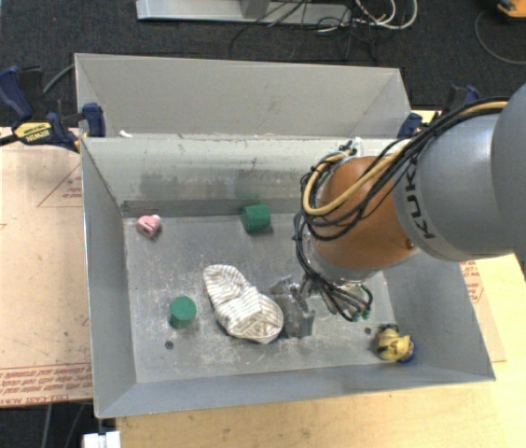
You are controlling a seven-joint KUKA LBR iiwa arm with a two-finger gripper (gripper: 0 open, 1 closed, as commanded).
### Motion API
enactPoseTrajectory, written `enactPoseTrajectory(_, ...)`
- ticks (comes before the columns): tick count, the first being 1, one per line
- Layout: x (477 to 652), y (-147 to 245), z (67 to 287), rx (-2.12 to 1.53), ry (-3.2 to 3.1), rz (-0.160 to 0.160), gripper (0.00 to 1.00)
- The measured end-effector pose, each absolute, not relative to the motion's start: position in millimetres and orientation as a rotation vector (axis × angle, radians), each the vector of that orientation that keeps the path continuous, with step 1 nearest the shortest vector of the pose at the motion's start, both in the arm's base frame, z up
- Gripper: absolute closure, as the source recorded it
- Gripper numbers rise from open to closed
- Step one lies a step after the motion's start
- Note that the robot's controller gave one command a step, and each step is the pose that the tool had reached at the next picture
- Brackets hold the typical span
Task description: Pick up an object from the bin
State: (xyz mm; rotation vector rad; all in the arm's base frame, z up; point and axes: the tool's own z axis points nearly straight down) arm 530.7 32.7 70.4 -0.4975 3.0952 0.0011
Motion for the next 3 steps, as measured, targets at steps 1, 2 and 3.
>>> enactPoseTrajectory(1, 530.7, 32.8, 70.4, -0.499, 3.095, 0.001, 1.00)
enactPoseTrajectory(2, 480.8, 82.5, 69.6, -0.523, 3.092, 0.007, 1.00)
enactPoseTrajectory(3, 511.7, 89.3, 70.0, -0.693, 3.056, 0.002, 0.00)
